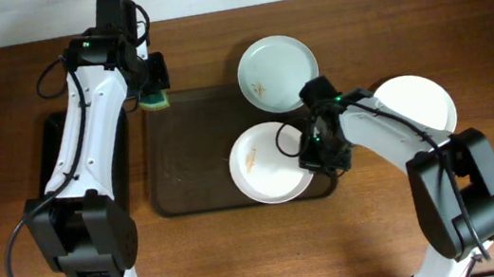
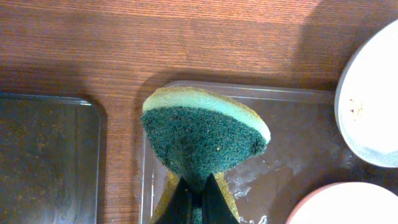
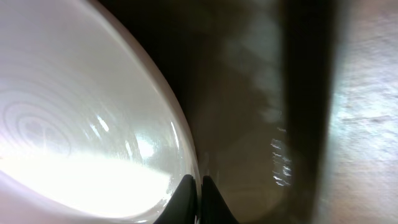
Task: Clean dirty plates on tray and stack at the side
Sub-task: 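Hold the lower plate with the right gripper and scrub it with the sponge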
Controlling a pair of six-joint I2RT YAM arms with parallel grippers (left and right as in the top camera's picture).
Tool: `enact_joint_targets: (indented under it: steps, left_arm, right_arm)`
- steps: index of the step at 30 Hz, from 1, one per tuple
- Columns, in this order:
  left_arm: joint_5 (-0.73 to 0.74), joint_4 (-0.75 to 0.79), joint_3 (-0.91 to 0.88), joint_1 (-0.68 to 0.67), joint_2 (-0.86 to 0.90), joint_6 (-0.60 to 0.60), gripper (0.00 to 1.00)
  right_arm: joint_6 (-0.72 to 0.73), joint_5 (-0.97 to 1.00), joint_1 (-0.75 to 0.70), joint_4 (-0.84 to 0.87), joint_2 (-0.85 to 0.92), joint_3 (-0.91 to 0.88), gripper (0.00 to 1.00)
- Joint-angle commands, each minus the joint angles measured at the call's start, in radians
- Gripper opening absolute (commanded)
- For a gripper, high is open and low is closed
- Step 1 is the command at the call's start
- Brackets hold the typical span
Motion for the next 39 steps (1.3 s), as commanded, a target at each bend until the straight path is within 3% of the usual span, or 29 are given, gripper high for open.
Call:
enact_joint_targets:
  steps: [1, 8, 13, 16, 22, 25, 28, 32, 34, 36, 39]
  left_arm:
    - [0.027, -0.016, 0.004, 0.006, 0.007, -0.002, 0.01]
    - [0.027, -0.109, 0.004, 0.006, 0.007, 0.005, 0.01]
    - [0.178, -0.129, -0.102, -0.011, 0.007, 0.165, 0.01]
    - [0.256, -0.082, -0.216, -0.04, 0.007, 0.245, 0.01]
    - [0.233, 0.112, -0.462, -0.134, 0.007, 0.256, 0.01]
    - [0.053, 0.208, -0.57, -0.151, 0.007, 0.138, 0.01]
    - [-0.127, 0.177, -0.601, -0.151, 0.007, -0.034, 0.01]
    - [-0.166, 0.212, -0.601, -0.151, 0.007, -0.063, 0.01]
    - [-0.131, 0.282, -0.601, -0.151, 0.007, -0.048, 0.01]
    - [0.072, 0.403, -0.601, -0.151, 0.007, 0.153, 0.01]
    - [0.29, 0.397, -0.601, -0.151, 0.007, 0.298, 0.0]
  right_arm:
    - [0.006, 0.006, 0.086, 0.039, 0.004, 0.031, 0.04]
    - [0.058, 0.081, 0.209, 0.274, 0.038, 0.043, 0.04]
    - [0.057, 0.091, 0.199, 0.348, 0.077, 0.044, 0.04]
    - [0.057, 0.089, 0.195, 0.36, 0.077, 0.044, 0.04]
    - [0.058, 0.089, 0.195, 0.375, 0.077, 0.044, 0.04]
    - [0.058, 0.089, 0.195, 0.374, 0.077, 0.044, 0.04]
    - [0.058, 0.088, 0.195, 0.373, 0.077, 0.044, 0.04]
    - [0.058, 0.087, 0.195, 0.373, 0.077, 0.044, 0.04]
    - [0.058, 0.088, 0.195, 0.373, 0.077, 0.044, 0.04]
    - [0.058, 0.088, 0.195, 0.373, 0.077, 0.044, 0.04]
    - [0.058, 0.088, 0.195, 0.372, 0.077, 0.044, 0.04]
